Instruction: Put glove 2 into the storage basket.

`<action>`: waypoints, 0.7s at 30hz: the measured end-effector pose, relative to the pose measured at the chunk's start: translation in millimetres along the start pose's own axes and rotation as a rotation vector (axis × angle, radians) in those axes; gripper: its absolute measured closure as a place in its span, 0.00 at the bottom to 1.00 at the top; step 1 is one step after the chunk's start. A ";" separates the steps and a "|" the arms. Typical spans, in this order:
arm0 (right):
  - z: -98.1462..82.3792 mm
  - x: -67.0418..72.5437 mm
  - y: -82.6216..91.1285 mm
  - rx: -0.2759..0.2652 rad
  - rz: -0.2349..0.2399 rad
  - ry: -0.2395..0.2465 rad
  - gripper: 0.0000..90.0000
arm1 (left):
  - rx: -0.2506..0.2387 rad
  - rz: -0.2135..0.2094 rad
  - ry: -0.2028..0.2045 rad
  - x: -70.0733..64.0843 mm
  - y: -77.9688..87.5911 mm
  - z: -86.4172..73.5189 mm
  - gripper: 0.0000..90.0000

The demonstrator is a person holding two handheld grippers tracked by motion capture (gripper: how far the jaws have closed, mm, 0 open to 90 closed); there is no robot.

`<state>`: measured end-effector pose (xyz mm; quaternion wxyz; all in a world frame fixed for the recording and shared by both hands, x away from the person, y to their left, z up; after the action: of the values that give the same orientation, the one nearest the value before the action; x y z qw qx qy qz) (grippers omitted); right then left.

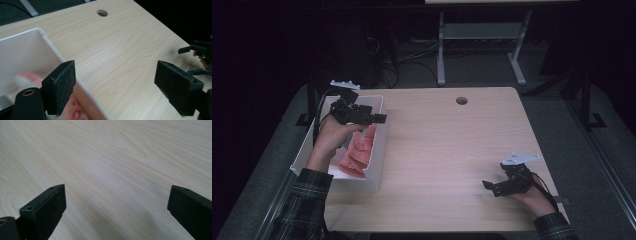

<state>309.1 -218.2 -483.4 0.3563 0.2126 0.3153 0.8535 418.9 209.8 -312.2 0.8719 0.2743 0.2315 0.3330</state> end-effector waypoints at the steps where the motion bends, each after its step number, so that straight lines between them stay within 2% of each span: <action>1: 0.0 0.0 0.0 0.000 0.000 0.000 0.02 | 0.000 0.000 0.000 0.0 0.0 0.0 0.19; 4: -0.2 -0.1 -0.2 0.000 0.000 0.000 0.02 | 0.005 -0.019 -0.035 -20.9 -8.7 4.5 0.19; 5: -0.2 -0.1 -0.2 0.001 0.000 0.000 0.02 | 0.005 -0.019 -0.035 -20.9 -8.7 4.5 0.19; 10: 0.0 1.2 0.3 0.002 0.002 -0.006 0.02 | 0.009 -0.043 -0.069 -45.3 -23.2 4.8 0.19; 16: 0.3 1.6 -0.7 -0.001 0.004 0.007 0.02 | 0.022 -0.065 -0.115 -72.3 -38.9 -0.5 0.19; 19: 0.1 2.3 -0.9 0.003 0.005 0.011 0.02 | 0.027 -0.082 -0.124 -85.0 -49.8 -7.3 0.19; 21: 0.2 2.5 -0.7 0.004 0.005 0.011 0.02 | 0.031 -0.088 -0.130 -88.0 -53.8 -10.1 0.19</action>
<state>307.9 -215.9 -483.4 0.3521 0.2091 0.3183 0.8550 378.3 117.0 -334.3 0.8944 0.2984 0.1915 0.2725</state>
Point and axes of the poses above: each handheld gripper's, and its own axes: y roughly backward along the jaws, z roughly out of its top, x roughly to its left, the point moved 4 cm from there along -y, roughly forward along the jaws, and after that the axes turned 2 degrees about z, right-handed, at the moved point
